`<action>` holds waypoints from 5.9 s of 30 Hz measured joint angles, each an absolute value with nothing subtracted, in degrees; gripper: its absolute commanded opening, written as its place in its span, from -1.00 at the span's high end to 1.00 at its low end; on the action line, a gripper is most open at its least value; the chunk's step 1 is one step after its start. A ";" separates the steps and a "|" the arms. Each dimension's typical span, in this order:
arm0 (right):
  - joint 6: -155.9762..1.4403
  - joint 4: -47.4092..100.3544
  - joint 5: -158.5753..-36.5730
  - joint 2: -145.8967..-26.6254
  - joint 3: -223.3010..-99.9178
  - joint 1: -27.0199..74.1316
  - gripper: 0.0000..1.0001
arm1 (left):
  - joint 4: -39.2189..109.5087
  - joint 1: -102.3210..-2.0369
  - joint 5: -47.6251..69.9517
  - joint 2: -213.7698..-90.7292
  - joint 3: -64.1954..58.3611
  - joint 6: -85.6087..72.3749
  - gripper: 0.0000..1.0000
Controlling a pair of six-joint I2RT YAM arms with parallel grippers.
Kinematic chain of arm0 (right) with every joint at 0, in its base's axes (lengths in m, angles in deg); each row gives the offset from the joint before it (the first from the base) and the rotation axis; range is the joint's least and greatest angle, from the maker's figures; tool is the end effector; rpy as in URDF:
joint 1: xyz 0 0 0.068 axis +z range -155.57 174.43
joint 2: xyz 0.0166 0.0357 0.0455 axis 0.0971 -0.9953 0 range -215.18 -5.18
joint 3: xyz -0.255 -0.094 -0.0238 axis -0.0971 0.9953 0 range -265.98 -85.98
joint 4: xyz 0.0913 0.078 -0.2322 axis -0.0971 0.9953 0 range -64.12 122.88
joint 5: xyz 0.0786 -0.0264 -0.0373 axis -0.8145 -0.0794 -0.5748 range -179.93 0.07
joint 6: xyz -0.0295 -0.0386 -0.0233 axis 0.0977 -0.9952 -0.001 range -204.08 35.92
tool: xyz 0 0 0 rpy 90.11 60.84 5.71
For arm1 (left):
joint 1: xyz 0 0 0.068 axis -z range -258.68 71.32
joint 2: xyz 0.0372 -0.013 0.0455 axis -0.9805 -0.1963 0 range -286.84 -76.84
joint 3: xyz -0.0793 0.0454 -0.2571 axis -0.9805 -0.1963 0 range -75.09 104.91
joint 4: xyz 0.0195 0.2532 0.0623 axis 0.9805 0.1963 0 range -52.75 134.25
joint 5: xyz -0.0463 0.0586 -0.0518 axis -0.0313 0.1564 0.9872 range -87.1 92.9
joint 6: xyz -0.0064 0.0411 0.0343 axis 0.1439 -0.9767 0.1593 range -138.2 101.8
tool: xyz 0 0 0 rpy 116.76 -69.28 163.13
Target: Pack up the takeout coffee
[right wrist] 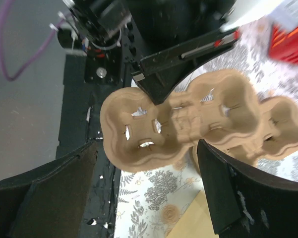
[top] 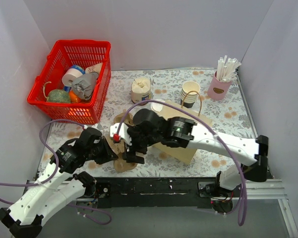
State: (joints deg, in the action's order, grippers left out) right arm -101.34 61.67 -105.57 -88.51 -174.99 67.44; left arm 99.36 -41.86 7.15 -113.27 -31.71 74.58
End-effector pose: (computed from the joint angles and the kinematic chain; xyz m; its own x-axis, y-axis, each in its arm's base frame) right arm 0.0846 0.3096 0.4054 0.1535 -0.4754 -0.8663 -0.9880 -0.0867 -0.1275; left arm 0.0834 -0.0657 0.2697 -0.5990 -0.7959 0.0884 -0.6869 0.4539 -0.5676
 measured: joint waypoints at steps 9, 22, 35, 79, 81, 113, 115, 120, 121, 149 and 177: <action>-99.39 65.06 -95.50 -103.42 -179.34 69.87 -0.62 | 99.86 -41.86 5.73 -112.66 -29.07 71.14 1.00; -103.15 64.68 -92.63 -108.42 -181.54 69.98 -0.54 | 99.86 -42.19 6.19 -111.56 -29.07 69.48 1.00; -105.62 56.73 -92.15 -107.13 -175.53 69.93 -0.57 | 100.05 -42.19 7.28 -111.72 -29.74 68.13 1.00; -101.60 49.14 -88.76 -98.94 -170.03 68.78 0.16 | 102.39 -42.32 12.27 -104.42 -22.95 65.22 -0.82; -100.77 48.42 -88.11 -97.12 -169.22 68.27 0.15 | 101.74 -42.30 12.75 -103.28 -21.29 65.40 -0.86; -73.73 52.01 -64.09 -71.26 -180.34 63.49 0.21 | 72.65 -42.17 9.93 -107.98 -22.95 72.21 -0.96; -68.51 58.08 -60.57 -71.05 -182.40 63.09 0.22 | 70.26 -42.17 8.36 -113.77 -22.33 72.04 -0.96; -53.95 69.58 -54.25 -68.25 -180.30 62.63 0.25 | 62.68 -42.17 7.22 -128.52 -20.35 70.79 -0.97; -51.42 71.29 -53.42 -67.51 -179.42 62.63 0.25 | 61.15 -42.17 7.42 -130.62 -20.28 70.51 -0.96; -9.63 99.70 -40.59 -68.31 -175.62 61.93 0.19 | 48.97 -42.17 11.35 -135.08 -21.88 66.53 -0.96; -4.77 99.48 -43.02 -79.85 -167.97 51.57 0.09 | 42.81 -41.95 28.35 -142.51 -21.90 56.96 -0.94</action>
